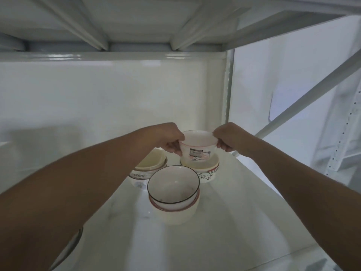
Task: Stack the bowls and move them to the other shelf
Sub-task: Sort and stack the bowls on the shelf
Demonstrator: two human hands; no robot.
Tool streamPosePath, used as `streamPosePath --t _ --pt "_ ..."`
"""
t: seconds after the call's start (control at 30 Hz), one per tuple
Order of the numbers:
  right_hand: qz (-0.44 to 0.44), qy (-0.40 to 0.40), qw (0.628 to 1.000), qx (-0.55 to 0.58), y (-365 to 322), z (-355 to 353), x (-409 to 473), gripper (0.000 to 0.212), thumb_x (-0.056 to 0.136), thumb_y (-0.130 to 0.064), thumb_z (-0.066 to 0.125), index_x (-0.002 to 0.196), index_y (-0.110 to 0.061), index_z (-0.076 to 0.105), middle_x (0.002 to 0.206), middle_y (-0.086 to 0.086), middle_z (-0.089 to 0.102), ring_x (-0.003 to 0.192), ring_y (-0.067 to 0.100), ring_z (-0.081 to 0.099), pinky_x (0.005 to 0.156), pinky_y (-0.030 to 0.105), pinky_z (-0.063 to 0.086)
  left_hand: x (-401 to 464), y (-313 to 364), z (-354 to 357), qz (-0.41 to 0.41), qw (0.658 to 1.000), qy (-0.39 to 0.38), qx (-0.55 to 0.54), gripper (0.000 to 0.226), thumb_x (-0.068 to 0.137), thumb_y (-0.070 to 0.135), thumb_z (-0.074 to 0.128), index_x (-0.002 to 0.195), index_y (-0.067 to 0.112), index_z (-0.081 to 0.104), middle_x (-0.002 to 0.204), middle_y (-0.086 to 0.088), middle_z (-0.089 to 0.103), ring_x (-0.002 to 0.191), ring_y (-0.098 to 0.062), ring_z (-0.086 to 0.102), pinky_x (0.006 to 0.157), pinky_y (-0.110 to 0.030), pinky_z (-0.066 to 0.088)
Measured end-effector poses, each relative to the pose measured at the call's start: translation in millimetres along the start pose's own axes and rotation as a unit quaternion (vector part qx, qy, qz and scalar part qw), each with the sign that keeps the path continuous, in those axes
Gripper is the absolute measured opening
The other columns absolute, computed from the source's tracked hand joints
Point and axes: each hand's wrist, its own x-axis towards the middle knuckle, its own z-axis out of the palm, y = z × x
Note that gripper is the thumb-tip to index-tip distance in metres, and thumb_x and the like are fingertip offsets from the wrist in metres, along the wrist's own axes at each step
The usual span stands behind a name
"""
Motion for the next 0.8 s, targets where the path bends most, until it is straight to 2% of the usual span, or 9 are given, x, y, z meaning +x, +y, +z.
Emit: streamPosePath --t 0.1,0.2,0.3,0.37,0.53,0.6,0.67,0.73,0.8 --pt "-0.003 0.022 0.999 -0.036 7.9 1.4 5.0 0.024 0.093 -0.002 0.043 0.074 -0.002 0.058 0.057 0.01 0.054 0.045 0.017 0.038 0.041 0.02 0.028 7.4 1.9 12.3 0.003 1.0 0.022 0.022 0.028 0.095 0.01 0.045 0.111 -0.012 0.054 0.079 -0.024 0.068 0.055 -0.021 0.065 0.04 -0.017 0.047" --pt "-0.024 0.03 0.996 -0.075 18.7 2.7 7.4 0.033 0.093 -0.002 0.044 0.061 -0.006 0.054 0.055 0.008 0.055 0.039 0.015 0.038 0.036 0.018 0.028 15.5 0.2 17.9 0.002 0.998 0.04 0.042 0.029 0.094 0.013 0.05 0.107 -0.01 0.058 0.066 -0.017 0.067 0.058 -0.024 0.059 0.042 -0.019 0.047" --pt "-0.045 0.019 0.994 -0.094 29.0 7.2 8.2 0.035 0.092 -0.001 0.046 0.059 -0.008 0.053 0.056 0.008 0.057 0.041 0.016 0.039 0.039 0.019 0.031 19.6 -3.5 18.1 0.014 0.992 0.061 0.11 0.021 0.089 0.017 0.059 0.084 -0.002 0.067 0.058 -0.008 0.061 0.06 -0.025 0.054 0.051 -0.023 0.044" --pt "-0.051 0.014 0.993 -0.11 31.8 10.6 9.2 0.034 0.091 -0.001 0.045 0.058 -0.007 0.052 0.055 0.007 0.057 0.041 0.016 0.04 0.042 0.02 0.032 20.7 -5.5 19.3 0.017 0.984 0.068 0.161 0.027 0.088 0.02 0.063 0.067 0.004 0.06 0.059 -0.007 0.055 0.059 -0.023 0.049 0.051 -0.023 0.039" --pt "-0.052 0.002 0.988 -0.146 38.2 16.8 12.1 0.03 0.093 -0.004 0.047 0.064 -0.004 0.054 0.057 0.003 0.058 0.044 0.012 0.043 0.046 0.02 0.034 26.7 -12.8 23.2 0.037 0.966 0.077 0.242 0.036 0.087 0.029 0.067 0.059 0.011 0.053 0.056 -0.003 0.048 0.053 -0.018 0.044 0.04 -0.014 0.031" --pt "-0.056 0.001 0.986 -0.156 40.1 18.9 12.9 0.029 0.093 -0.004 0.048 0.065 -0.004 0.054 0.06 0.004 0.057 0.049 0.013 0.044 0.048 0.021 0.034 28.1 -16.5 23.1 0.059 0.957 0.081 0.273 0.032 0.087 0.031 0.066 0.066 0.009 0.059 0.058 0.001 0.049 0.064 -0.019 0.049 0.047 -0.015 0.03" --pt "-0.06 0.005 0.986 -0.158 39.5 20.7 14.0 0.026 0.093 -0.005 0.05 0.068 -0.003 0.055 0.062 0.006 0.055 0.052 0.015 0.044 0.049 0.021 0.034 30.5 -20.9 23.8 0.066 0.957 0.074 0.271 0.023 0.085 0.03 0.069 0.084 0.007 0.068 0.059 0.003 0.053 0.074 -0.018 0.053 0.054 -0.018 0.031" --pt "-0.067 0.007 0.985 -0.16 38.2 21.4 15.4 0.023 0.092 -0.006 0.052 0.069 -0.002 0.055 0.066 0.01 0.053 0.058 0.02 0.045 0.055 0.024 0.035 31.1 -23.6 26.1 0.071 0.959 0.065 0.268 0.031 0.082 0.026 0.072 0.101 0.003 0.072 0.061 0.001 0.056 0.074 -0.019 0.055 0.056 -0.019 0.034" --pt "-0.071 0.008 0.984 -0.162 37.7 22.3 16.3 0.021 0.09 -0.005 0.052 0.069 -0.005 0.052 0.069 0.013 0.047 0.064 0.023 0.041 0.061 0.028 0.033 32.6 -25.3 28.7 0.079 0.95 0.065 0.296 0.036 0.083 0.026 0.071 0.107 -0.001 0.07 0.07 -0.004 0.058 0.076 -0.021 0.054 0.057 -0.022 0.036"
